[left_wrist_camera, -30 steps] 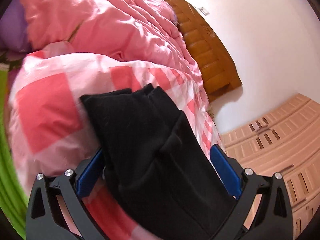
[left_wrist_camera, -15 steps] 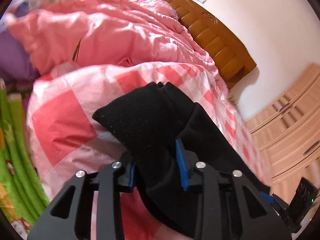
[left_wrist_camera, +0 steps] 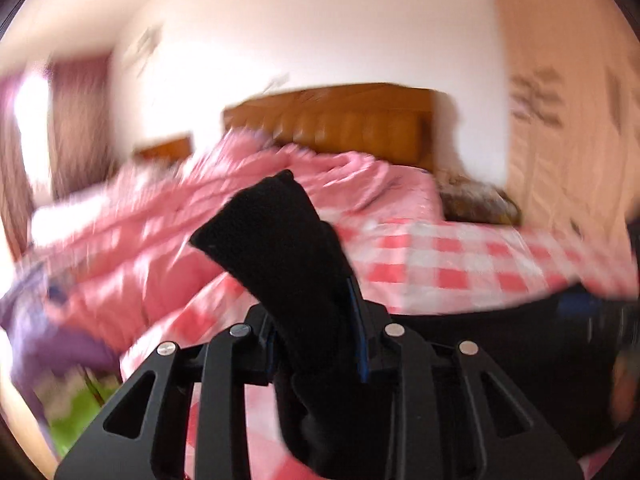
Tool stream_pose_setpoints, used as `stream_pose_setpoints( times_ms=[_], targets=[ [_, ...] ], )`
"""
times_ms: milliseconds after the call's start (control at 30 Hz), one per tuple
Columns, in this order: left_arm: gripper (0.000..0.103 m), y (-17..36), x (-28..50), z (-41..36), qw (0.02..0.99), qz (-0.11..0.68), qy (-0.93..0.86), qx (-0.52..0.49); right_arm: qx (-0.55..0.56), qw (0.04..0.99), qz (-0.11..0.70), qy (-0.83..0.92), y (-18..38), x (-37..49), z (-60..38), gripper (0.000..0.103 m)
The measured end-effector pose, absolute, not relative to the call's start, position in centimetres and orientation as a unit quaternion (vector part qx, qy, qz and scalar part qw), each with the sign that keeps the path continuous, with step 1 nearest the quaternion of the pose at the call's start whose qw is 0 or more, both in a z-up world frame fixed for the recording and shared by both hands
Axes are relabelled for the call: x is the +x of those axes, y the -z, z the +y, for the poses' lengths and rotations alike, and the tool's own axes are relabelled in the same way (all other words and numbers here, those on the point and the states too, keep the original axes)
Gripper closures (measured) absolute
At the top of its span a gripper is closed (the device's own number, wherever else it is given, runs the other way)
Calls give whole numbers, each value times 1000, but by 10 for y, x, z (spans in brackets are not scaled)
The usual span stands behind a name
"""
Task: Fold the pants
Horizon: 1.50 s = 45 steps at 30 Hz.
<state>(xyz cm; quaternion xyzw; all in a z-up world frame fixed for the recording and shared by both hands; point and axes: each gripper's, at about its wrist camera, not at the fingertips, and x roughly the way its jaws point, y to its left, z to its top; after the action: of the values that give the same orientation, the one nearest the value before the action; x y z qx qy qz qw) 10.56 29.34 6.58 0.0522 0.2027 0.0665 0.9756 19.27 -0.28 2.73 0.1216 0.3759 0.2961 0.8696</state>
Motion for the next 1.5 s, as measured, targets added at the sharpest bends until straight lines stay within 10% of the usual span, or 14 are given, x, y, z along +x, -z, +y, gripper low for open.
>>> stream_pose_setpoints(
  times_ms=[200, 367, 433, 933, 1333, 1433, 1500],
  targets=[
    [86, -8, 104, 129, 954, 227, 4, 196, 214, 894, 324, -223, -40, 169, -117, 7],
    [52, 60, 83, 54, 916, 245, 87, 306, 226, 890, 346, -193, -23, 152, -160, 7],
    [8, 43, 65, 61, 921, 230, 146, 279, 239, 879, 359, -206, -10, 148, -164, 7],
    [5, 33, 77, 299, 949, 308, -64, 1, 242, 712, 546, -370, 46, 189, -22, 11],
    [5, 66, 74, 302, 939, 341, -48, 15, 228, 736, 549, -323, 41, 205, 14, 46],
    [5, 67, 76, 303, 937, 346, -49, 18, 242, 729, 544, -338, 43, 202, 17, 81],
    [5, 66, 79, 304, 936, 348, -56, 16, 237, 751, 506, -352, 29, 196, 18, 85]
  ],
)
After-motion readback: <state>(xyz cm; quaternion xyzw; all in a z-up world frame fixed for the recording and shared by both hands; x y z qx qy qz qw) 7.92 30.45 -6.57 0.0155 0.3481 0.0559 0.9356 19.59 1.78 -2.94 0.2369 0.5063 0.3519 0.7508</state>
